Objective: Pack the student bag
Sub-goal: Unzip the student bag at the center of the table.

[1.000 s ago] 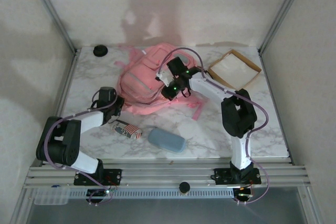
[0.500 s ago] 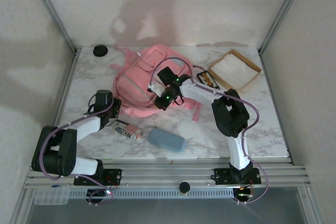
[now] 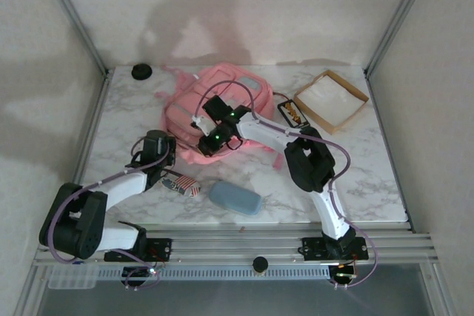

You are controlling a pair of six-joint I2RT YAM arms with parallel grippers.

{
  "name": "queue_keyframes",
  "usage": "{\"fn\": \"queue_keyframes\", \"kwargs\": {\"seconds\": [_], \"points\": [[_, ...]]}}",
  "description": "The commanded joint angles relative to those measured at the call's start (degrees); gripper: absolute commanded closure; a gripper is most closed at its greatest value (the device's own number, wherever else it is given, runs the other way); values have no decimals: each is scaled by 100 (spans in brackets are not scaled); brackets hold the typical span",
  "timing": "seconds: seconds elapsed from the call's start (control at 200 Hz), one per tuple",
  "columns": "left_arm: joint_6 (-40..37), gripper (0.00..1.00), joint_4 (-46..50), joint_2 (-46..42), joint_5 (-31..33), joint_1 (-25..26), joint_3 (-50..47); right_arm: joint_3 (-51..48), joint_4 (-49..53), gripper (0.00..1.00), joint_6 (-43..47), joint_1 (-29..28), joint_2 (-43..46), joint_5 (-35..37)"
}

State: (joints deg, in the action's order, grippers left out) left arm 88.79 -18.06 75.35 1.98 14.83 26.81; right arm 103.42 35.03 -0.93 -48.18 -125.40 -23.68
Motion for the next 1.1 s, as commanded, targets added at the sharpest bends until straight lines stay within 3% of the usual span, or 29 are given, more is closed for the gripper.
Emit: {"fn": "queue_keyframes", "kwargs": {"seconds": [0.0, 0.165, 0.215, 0.27, 0.355, 0.521, 0.711, 0.761, 0.976, 1.097], "points": [[507, 100, -403, -359, -865, 550, -184, 582, -1697, 100, -659, -91, -151, -298], [146, 100, 42, -357, -1070, 452, -164, 878, -2216, 100, -1164, -42, -29, -1336], [105, 100, -36, -381, -1136, 425, -228, 1050, -1962, 100, -1181, -19, -39, -1082], [241, 100, -38, -324, -902, 796, -110, 1173, -1734, 100, -1164, -6, -120, -668], [233, 100, -38, 23, -877, 1213, 296, 935, -2059, 100, -1485, 101, -203, -734], [612, 100, -1134, 161, -923, 1457, 124, 543, -2408, 100, -1907, 354, -63, -767], [-106, 100, -240, 73, -891, 1267, 397, 180, -1837, 84, -1411, 431, 366, -662], [-255, 100, 24, 148, -1081, 1151, 430, -124, -1851, 73, -1395, 435, 612, -671], [-1017, 62, 1381, -644, -813, 1092, 510, -1533, -2226, 57, -1985, 809, 1378, -1230], [-1622, 49, 2630, -1030, -518, 1053, 874, -1961, -2803, 42, -2728, 998, 1881, -1082]]}}
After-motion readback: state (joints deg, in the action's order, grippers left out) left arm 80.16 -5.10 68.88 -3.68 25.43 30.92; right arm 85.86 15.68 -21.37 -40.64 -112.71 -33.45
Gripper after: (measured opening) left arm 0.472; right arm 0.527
